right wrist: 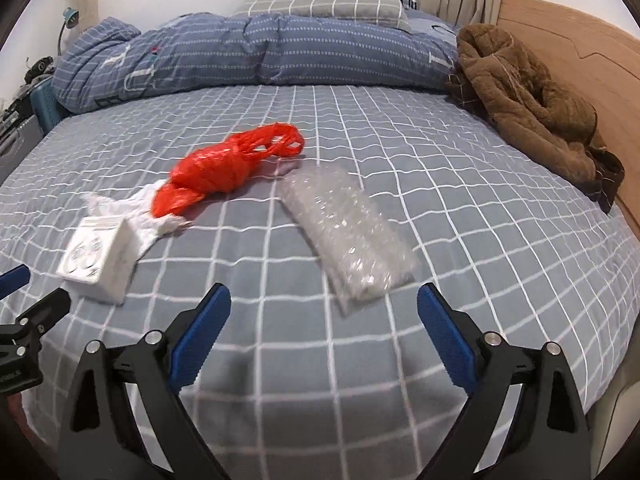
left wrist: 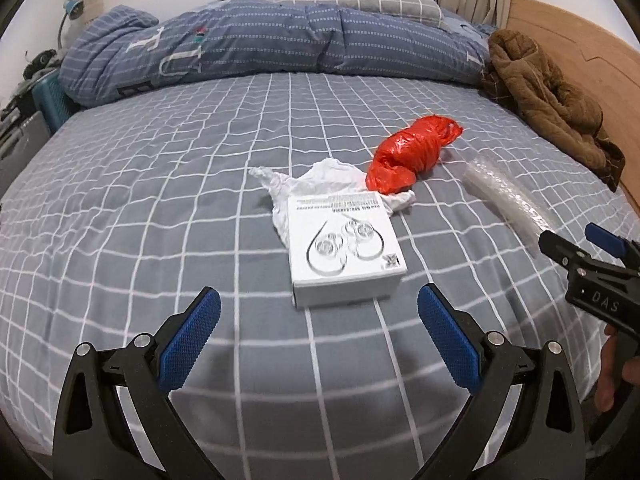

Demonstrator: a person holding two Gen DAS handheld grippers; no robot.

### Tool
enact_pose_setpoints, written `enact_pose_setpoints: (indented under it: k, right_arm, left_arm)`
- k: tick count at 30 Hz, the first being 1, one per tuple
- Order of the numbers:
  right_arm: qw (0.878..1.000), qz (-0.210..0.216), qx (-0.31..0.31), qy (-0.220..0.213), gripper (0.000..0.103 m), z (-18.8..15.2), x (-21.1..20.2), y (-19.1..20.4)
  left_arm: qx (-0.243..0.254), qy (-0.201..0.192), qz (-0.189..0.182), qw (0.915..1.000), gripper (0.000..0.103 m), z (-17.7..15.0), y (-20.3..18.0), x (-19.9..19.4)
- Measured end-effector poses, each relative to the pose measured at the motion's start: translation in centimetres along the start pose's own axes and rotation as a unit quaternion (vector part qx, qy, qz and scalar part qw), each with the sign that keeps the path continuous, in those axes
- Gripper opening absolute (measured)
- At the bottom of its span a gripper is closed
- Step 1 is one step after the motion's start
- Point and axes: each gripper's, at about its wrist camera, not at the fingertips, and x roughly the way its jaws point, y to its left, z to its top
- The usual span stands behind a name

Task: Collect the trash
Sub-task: 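Grasp the clear bubble-wrap roll with the right tool while the left tool grasps the white box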

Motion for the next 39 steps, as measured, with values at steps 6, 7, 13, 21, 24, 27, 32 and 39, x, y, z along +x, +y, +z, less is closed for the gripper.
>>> enact_pose_setpoints:
  k: [6, 7, 13, 21, 24, 27, 32, 39]
  right_arm:
    - [1.000, -0.006, 0.003, 0.021, 0.082, 1.3, 3.8, -1.5]
    - [1.000, -0.006, 0.003, 0.025, 0.080, 1.5, 4.3, -1.7]
    - [0.999, 0.000, 0.006, 0.033, 0.071, 2.4, 6.2, -2.3]
    - [0.998, 0.008, 0.010, 0.056, 0.049, 2.1, 7.8, -2.4]
    - [0.998, 0.009, 0.011, 0.058, 0.042, 2.0, 7.9, -2.3]
    - [0.998, 0.009, 0.007, 0.058, 0.033, 2.0, 7.9, -2.3]
    - [0.998, 0.015, 0.018, 0.055, 0.025, 2.0, 7.8, -2.5]
    - [0.999, 0.018, 0.019, 0.046, 0.017, 2.3, 7.1, -2.0]
  left_arm:
    - [-0.002, 0.003, 0.004, 1.0000, 0.097, 1.5, 0.0, 2.2]
    - [-0.002, 0.003, 0.004, 1.0000, 0.097, 1.7, -0.1, 2.5]
    - [0.001, 0.009, 0.005, 0.9999, 0.096, 2.1, -0.7, 3.9]
    - [0.006, 0.022, 0.011, 0.9997, 0.089, 1.4, -1.0, 5.3]
    - [0.007, 0.026, 0.005, 0.9996, 0.083, 1.3, -1.1, 5.6]
    - [0.012, 0.029, -0.002, 0.9995, 0.071, 1.2, -1.3, 5.7]
    - [0.014, 0.027, 0.000, 0.9995, 0.071, 1.2, -1.2, 5.6]
    - [0.006, 0.017, 0.002, 0.9998, 0.071, 1.7, -0.4, 4.4]
